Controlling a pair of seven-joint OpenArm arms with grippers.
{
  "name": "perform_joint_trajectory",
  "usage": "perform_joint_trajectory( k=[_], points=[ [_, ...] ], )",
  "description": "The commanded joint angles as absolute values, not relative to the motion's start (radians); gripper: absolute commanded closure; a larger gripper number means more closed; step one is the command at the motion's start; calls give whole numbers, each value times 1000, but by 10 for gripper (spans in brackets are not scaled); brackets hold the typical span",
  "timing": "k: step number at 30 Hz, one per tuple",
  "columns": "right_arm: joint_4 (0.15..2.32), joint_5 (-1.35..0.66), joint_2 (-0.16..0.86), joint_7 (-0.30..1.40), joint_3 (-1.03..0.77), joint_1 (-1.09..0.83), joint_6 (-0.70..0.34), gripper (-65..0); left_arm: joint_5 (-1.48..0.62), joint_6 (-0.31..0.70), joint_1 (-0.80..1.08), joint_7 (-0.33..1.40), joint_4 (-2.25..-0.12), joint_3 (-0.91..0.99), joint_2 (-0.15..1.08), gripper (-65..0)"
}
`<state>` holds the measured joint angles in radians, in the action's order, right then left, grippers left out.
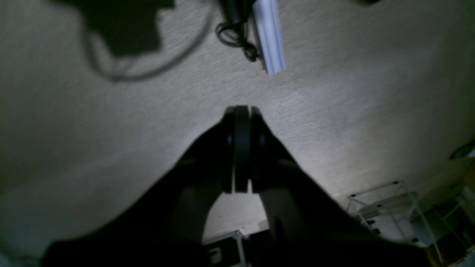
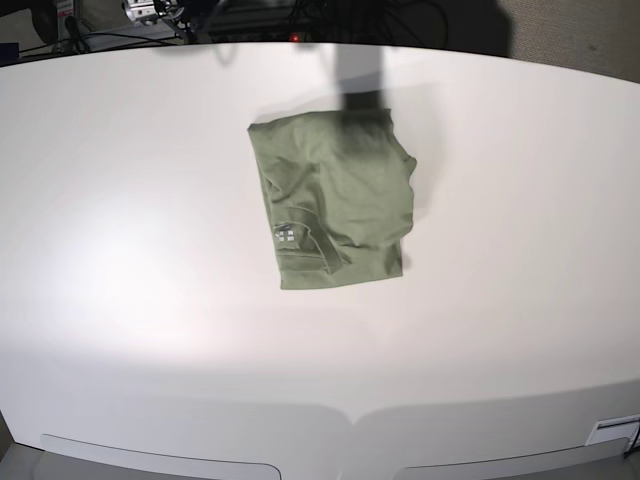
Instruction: Fold the T-shirt properly
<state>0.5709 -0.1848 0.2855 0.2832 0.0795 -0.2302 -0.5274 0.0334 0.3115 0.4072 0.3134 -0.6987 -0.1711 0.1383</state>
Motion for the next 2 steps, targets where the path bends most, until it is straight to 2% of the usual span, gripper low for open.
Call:
perform_joint_trajectory(
  k=[1, 2],
  points=[
    [576, -186, 297, 274, 79, -230, -534, -110, 37, 315, 415, 313, -702, -170, 149, 0],
    [576, -186, 297, 270, 79, -230, -534, -110, 36, 315, 414, 313, -702, -170, 150, 0]
  ],
)
